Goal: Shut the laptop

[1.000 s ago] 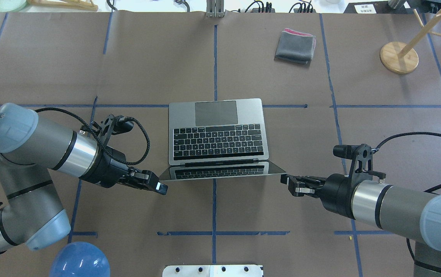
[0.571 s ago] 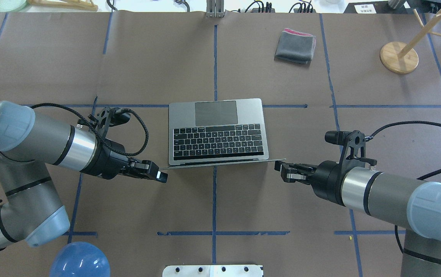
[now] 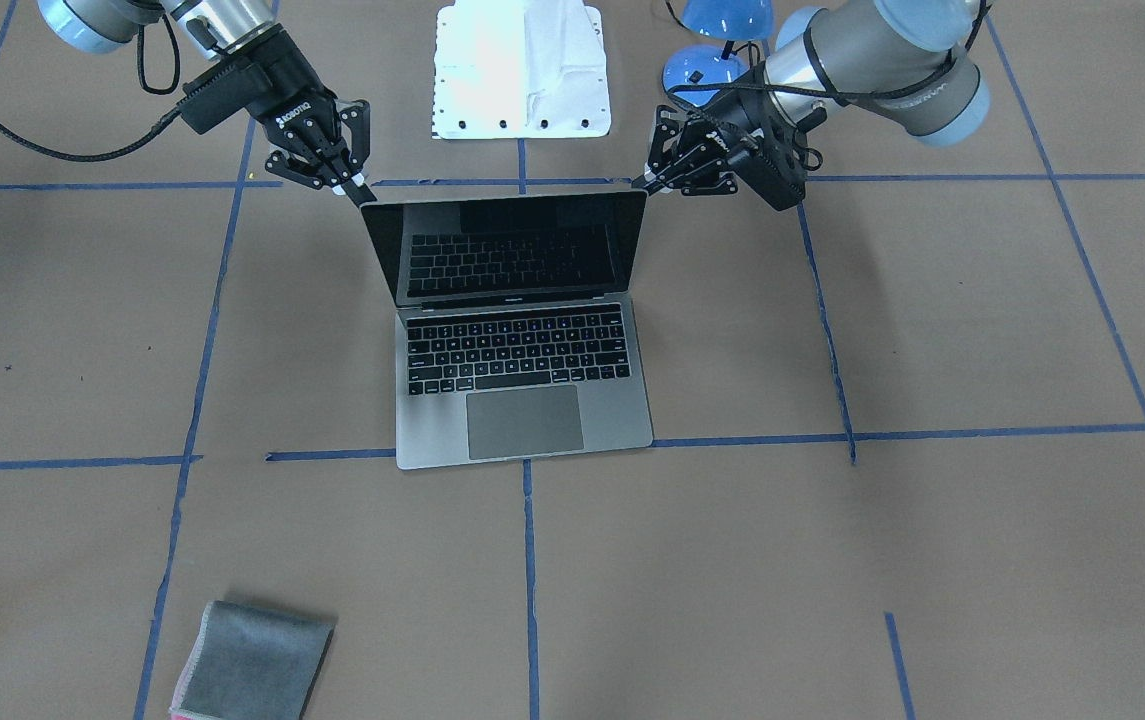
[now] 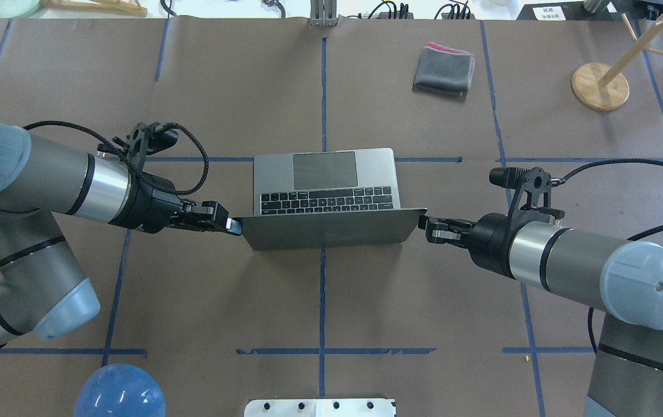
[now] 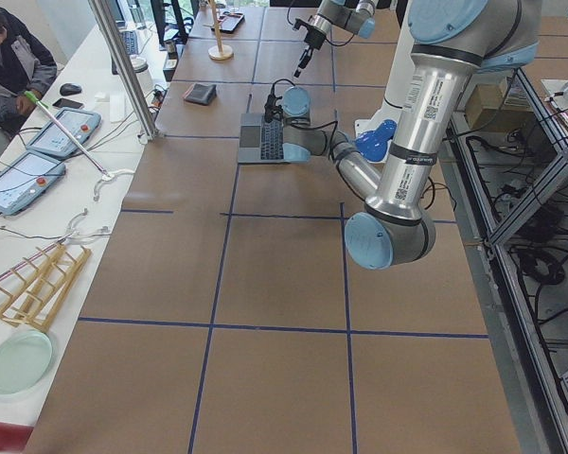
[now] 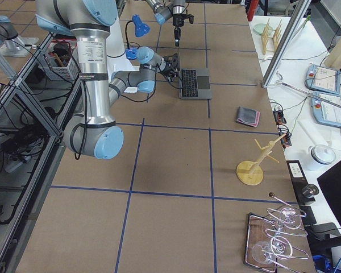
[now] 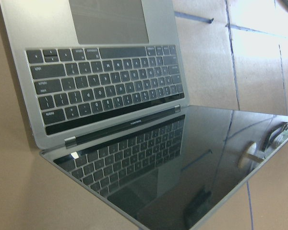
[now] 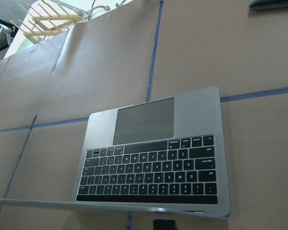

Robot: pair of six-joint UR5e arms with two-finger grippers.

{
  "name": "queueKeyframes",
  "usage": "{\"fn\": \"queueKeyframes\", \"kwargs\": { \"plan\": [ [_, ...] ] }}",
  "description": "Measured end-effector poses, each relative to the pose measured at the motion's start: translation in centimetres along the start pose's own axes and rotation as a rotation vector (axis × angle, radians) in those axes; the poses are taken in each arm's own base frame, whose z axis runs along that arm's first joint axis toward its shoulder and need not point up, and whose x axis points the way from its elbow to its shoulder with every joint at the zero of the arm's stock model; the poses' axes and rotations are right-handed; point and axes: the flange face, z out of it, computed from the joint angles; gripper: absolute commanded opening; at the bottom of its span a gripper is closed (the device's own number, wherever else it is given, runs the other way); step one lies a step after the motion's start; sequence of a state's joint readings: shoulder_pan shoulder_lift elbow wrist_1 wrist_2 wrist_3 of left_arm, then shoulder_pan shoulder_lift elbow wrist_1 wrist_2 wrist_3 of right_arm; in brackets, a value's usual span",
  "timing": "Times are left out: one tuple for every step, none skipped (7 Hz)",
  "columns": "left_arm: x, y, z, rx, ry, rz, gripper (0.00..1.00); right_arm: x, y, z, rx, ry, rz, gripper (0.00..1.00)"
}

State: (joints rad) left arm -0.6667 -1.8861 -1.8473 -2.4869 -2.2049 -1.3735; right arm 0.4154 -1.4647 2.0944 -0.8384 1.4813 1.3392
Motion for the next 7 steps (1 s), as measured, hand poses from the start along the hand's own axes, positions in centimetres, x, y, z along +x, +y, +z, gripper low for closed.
{"fn": "queueKeyframes", "kwargs": {
  "plan": [
    [-0.2,-0.6,-0.4,0.014,-0.006,-0.004,0.00,0.1,-0.9,1.2,0.005,0.013,0.004,0.00],
    [-0.3,-1.4,-0.6,0.027,-0.011,-0.009,0.00,0.1,-1.7,2.1,0.010,0.027,0.008,0.00],
    [-0.3,-2.3,-0.2,0.036,-0.017,-0.015,0.00,0.1,-2.4,2.9,0.015,0.035,0.012,0.00],
    [-0.5,-3.3,0.5,0.048,-0.027,-0.022,0.00,0.0,-3.0,3.7,0.020,0.042,0.014,0.00],
    [-0.8,-4.2,1.3,0.066,-0.040,-0.028,0.00,0.0,-3.7,4.5,0.025,0.049,0.018,0.00],
    [-1.3,-5.3,2.1,0.081,-0.055,-0.037,0.00,0.2,-4.6,5.5,0.025,0.059,0.023,0.00],
    [-1.6,-6.4,2.7,0.094,-0.068,-0.044,0.00,0.5,-5.5,6.6,0.025,0.072,0.027,0.00]
  ]
}}
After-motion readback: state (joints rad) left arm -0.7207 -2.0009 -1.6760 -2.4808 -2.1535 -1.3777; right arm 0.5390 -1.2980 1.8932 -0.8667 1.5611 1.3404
